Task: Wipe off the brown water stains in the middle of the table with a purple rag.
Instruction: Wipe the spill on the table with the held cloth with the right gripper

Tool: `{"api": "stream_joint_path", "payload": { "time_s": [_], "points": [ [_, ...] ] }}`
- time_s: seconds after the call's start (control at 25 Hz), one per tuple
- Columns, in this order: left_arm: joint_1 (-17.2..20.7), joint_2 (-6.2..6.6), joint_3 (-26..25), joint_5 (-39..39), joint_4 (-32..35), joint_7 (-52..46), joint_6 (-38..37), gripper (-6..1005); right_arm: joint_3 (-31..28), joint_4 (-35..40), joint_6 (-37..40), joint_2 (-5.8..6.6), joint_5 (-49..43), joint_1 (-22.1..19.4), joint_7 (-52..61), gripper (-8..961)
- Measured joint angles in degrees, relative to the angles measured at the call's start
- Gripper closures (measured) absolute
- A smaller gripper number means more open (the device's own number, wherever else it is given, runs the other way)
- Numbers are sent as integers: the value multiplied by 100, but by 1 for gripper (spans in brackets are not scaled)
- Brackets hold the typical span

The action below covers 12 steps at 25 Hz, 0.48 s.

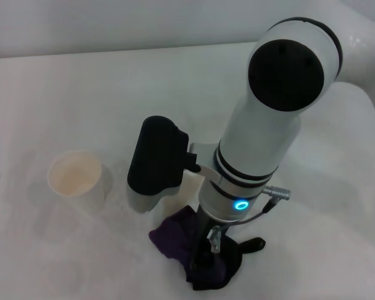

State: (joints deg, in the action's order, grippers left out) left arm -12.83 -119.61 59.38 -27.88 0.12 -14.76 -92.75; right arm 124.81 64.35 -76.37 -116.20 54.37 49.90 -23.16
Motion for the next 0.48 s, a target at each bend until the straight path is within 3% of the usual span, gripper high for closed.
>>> {"api": "stream_joint_path", "payload": {
  "time_s": [0.24, 0.48],
  "points": [
    [24, -1, 3, -18, -128, 0, -149, 120, -52, -333, 312, 1, -450, 206, -64, 865],
    [78, -1, 25, -17, -173, 129, -256, 120, -245, -1230, 627, 1, -919, 763, -66, 864]
  ]
}}
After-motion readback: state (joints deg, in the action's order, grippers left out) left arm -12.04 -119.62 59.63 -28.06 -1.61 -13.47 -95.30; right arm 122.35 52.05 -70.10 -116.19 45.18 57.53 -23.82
